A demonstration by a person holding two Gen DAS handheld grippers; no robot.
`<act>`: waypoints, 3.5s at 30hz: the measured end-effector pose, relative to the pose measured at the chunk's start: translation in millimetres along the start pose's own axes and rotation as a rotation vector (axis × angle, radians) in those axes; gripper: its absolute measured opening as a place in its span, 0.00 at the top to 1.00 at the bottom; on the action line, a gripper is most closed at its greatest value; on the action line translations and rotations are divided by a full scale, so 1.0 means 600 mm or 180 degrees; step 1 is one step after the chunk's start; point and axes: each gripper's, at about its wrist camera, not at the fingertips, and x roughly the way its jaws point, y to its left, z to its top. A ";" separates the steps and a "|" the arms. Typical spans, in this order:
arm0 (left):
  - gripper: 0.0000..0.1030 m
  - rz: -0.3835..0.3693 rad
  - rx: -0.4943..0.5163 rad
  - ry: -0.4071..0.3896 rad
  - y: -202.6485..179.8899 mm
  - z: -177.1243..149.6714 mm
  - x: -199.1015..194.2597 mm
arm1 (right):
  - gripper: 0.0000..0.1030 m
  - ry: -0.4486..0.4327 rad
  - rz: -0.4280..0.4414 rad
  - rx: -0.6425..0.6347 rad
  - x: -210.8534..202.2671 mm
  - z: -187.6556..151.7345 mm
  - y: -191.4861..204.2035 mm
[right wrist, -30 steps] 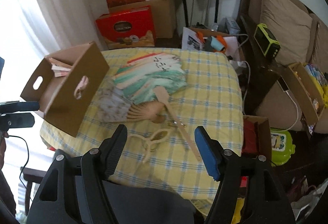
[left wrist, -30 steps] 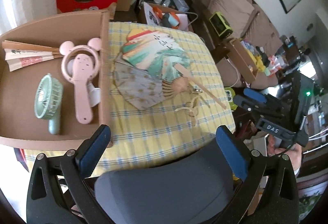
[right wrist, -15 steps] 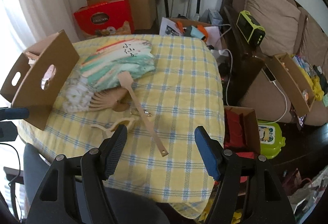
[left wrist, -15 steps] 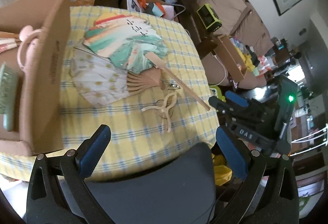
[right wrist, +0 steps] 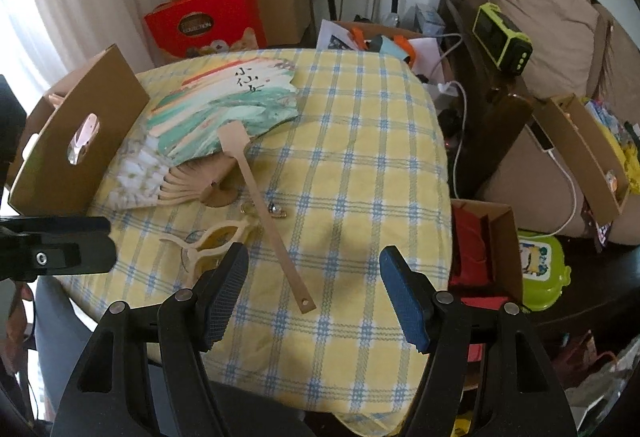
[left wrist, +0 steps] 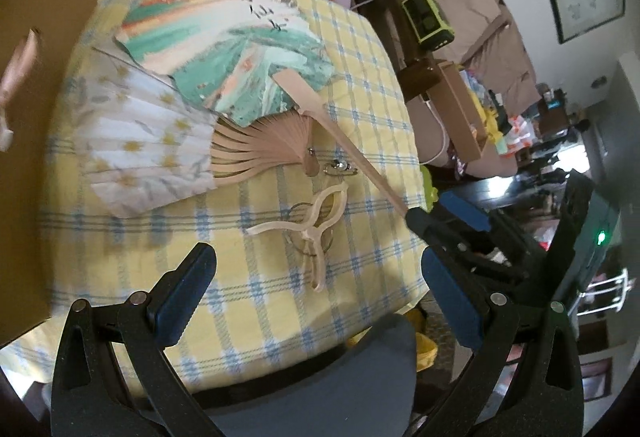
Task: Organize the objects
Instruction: 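Move the right tool toward the wooden handle of the round paper fan, then grasp the wooden handle of the round paper fan with the right gripper, then lift the round paper fan with the right gripper toward the box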
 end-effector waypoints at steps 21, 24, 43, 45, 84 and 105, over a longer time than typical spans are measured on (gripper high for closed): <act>0.02 -0.0401 -0.0561 -0.0104 0.012 0.036 0.083 | 0.87 0.0058 0.0451 -0.0073 0.042 -0.009 0.032; 0.14 -0.0469 -0.0523 -0.0155 0.012 0.032 0.082 | 0.89 0.0023 0.0525 -0.0094 0.028 -0.014 0.044; 0.56 -0.0569 -0.0546 -0.0164 0.017 0.014 0.061 | 0.74 -0.0162 0.0509 -0.0005 -0.013 -0.021 0.054; 0.56 -0.0566 -0.0536 -0.0167 0.015 0.015 0.062 | 0.73 -0.0175 0.0449 0.0004 -0.014 -0.018 0.047; 0.87 -0.0814 0.0018 -0.0740 -0.046 -0.039 -0.098 | 0.89 -0.0497 0.0814 -0.0473 -0.115 -0.014 0.144; 0.86 -0.0838 -0.0655 -0.1988 0.146 -0.100 -0.354 | 0.89 -0.0593 0.1222 -0.1787 -0.172 0.065 0.427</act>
